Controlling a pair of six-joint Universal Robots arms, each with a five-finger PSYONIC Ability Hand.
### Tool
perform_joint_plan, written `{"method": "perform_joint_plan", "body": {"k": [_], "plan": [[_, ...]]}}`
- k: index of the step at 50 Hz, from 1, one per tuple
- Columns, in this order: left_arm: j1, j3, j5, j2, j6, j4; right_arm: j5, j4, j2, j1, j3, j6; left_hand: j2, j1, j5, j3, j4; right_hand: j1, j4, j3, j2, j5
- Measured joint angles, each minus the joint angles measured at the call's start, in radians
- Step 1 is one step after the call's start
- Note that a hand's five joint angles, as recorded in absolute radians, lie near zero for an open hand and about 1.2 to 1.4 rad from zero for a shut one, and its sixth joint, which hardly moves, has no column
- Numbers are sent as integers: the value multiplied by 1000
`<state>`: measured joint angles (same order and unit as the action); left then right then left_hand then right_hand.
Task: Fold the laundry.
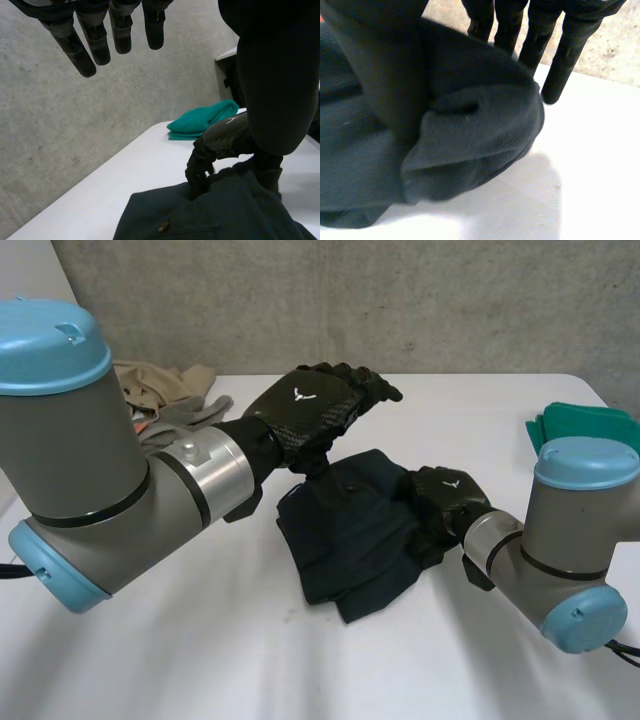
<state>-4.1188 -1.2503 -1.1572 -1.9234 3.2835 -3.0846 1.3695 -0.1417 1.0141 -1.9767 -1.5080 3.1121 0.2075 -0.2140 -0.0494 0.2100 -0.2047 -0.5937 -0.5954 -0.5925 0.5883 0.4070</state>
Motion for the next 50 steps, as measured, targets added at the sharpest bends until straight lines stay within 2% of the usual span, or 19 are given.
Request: {"method": "perform_joint_plan", "body": {"k": [5,9,12,19,23,25,26,28,32,36,42,45,47,50], "plan": [[0,-1,-17,8,-6,-2,55,35,59,-10,1,-125,0,0,0,0,0,360,359,365,-358,-349],[1,-2,-20,15,-7,-2,81,69,102,-21,-1,-222,0,0,0,0,0,368,387,385,-380,-359],[2,-4,-20,22,-8,-3,96,121,153,-43,-14,-376,0,0,0,0,0,368,387,385,-380,-359],[3,-7,-20,28,-8,-3,17,140,184,-79,-93,-609,0,0,0,0,0,368,387,385,-380,-359],[3,-7,-19,26,-7,-3,-58,56,161,-87,-163,-680,0,0,0,0,0,368,387,385,-380,-359],[3,-7,-19,26,-7,-3,-67,31,154,-88,-174,-686,0,0,0,0,0,368,387,385,-380,-359],[3,-7,-19,24,-7,-4,-77,-44,131,-91,-198,-694,0,0,0,0,0,368,387,385,-380,-359],[3,-7,-19,24,-7,-4,-78,-77,120,-92,-205,-695,0,0,0,0,0,368,387,385,-380,-359],[3,-8,-19,23,-8,-4,-61,-254,49,-104,-223,-700,0,0,0,0,0,368,387,385,-380,-359],[2,-9,-19,22,-8,-5,-48,-337,6,-112,-219,-706,0,0,0,0,0,357,374,372,-365,-349],[-1,-11,-19,21,-9,-5,-29,-441,-44,-121,-200,-714,0,0,0,0,0,45,28,24,-14,-34],[-1,-12,-19,21,-10,-6,-1,-506,-54,-124,-181,-703,0,0,0,0,0,-273,-356,-373,385,308],[-1,-12,-19,21,-10,-6,23,-541,-56,-126,-167,-688,0,0,0,0,0,-385,-522,-523,523,446],[-1,-12,-19,22,-10,-6,64,-581,-54,-126,-136,-656,0,0,0,0,0,-401,-593,-571,539,502]]}}
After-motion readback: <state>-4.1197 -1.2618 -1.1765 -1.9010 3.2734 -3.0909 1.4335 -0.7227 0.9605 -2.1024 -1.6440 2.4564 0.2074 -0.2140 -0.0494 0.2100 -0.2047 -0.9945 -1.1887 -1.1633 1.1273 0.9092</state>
